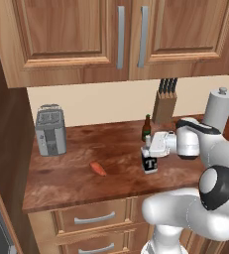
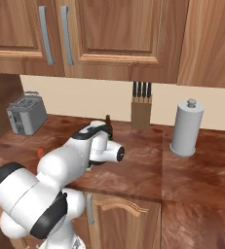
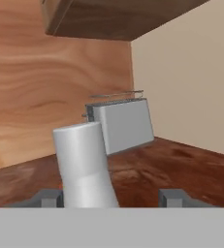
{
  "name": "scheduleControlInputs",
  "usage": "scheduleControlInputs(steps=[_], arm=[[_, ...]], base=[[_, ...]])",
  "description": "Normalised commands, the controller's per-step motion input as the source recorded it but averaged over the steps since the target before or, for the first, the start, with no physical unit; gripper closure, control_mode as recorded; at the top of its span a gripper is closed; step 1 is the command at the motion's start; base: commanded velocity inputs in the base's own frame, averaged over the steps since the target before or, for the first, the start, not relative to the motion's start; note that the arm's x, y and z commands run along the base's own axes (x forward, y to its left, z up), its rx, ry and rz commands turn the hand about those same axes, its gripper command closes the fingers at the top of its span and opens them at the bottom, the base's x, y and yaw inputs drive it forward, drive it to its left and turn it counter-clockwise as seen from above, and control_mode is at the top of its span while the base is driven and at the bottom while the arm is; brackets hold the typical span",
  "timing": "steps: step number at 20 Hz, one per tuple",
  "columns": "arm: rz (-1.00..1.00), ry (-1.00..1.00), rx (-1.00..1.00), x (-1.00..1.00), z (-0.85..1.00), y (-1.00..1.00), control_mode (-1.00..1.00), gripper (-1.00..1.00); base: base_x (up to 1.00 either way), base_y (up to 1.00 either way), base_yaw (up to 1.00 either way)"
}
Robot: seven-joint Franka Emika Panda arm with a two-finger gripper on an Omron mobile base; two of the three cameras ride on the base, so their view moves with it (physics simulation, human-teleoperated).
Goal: Place the liquor and beer on the top shelf of the fridge to keep them out of children's reach, and place the sweet potato on lower shelves for easy access.
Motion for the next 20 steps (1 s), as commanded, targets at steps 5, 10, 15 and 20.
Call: scheduleControlInputs(steps=[5, 10, 15, 20], arm=[[0.0, 0.0, 0.0, 0.0, 0.0, 0.0, -1.0, 1.0], [0.0, 0.0, 0.0, -0.12, 0.08, 0.0, -1.0, 1.0], [0.0, 0.0, -0.02, -0.47, 0.75, 0.0, -1.0, 1.0], [-0.15, 0.04, -0.08, -0.64, 1.0, 0.02, -1.0, 1.0]], base=[[0.0, 0.0, 0.0], [0.0, 0.0, 0.0], [0.0, 0.0, 0.0], [0.0, 0.0, 0.0]])
